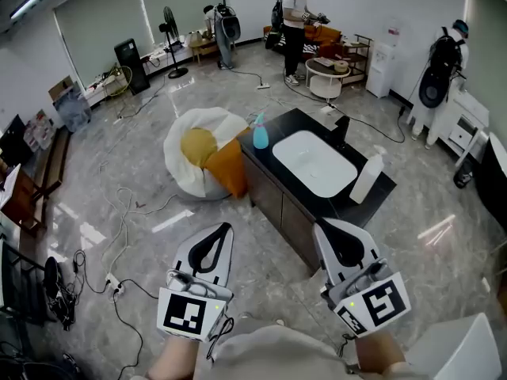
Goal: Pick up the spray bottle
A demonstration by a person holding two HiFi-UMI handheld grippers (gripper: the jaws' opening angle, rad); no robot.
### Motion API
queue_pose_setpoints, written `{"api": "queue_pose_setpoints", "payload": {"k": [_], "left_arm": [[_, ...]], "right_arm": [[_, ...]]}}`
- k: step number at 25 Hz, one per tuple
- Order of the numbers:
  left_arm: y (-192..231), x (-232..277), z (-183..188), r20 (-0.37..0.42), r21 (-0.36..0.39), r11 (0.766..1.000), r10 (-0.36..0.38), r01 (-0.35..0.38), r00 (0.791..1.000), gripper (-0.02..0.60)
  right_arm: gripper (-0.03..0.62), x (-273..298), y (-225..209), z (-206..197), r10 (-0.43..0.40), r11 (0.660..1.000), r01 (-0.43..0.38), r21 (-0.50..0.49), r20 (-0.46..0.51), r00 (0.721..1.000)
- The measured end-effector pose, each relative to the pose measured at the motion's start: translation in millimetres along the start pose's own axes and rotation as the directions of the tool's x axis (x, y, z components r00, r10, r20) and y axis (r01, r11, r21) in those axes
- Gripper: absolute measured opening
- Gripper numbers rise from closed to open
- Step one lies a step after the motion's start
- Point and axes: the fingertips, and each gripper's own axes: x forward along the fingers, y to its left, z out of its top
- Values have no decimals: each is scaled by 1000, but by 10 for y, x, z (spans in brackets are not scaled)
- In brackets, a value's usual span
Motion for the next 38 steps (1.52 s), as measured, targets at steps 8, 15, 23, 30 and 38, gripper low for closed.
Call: {"api": "queue_pose_setpoints", "payload": {"k": [8,15,23,30,38], "left_arm": [[-170,110,63,0,-44,998,-33,33,999,20],[-67,90,-74,-39,-1,1000,-17,17,999,20],[-48,284,-219,-19,-32,999,-26,25,999,20],[101,571,-421,-24,-49,998,-36,35,999,20],[640,992,-599,-5,-163,986,-39,38,999,20]], "right_arm": [[28,-79,-118,63,-37,999,38,-15,49,998],[180,-84,-215,10,-50,999,50,1,49,998],[197,31,-302,-168,-28,1000,28,-1,23,999],[198,373,-426,-269,-27,1000,28,-15,13,1000],[202,1015,-562,-456,21,999,-22,30,34,999]]}}
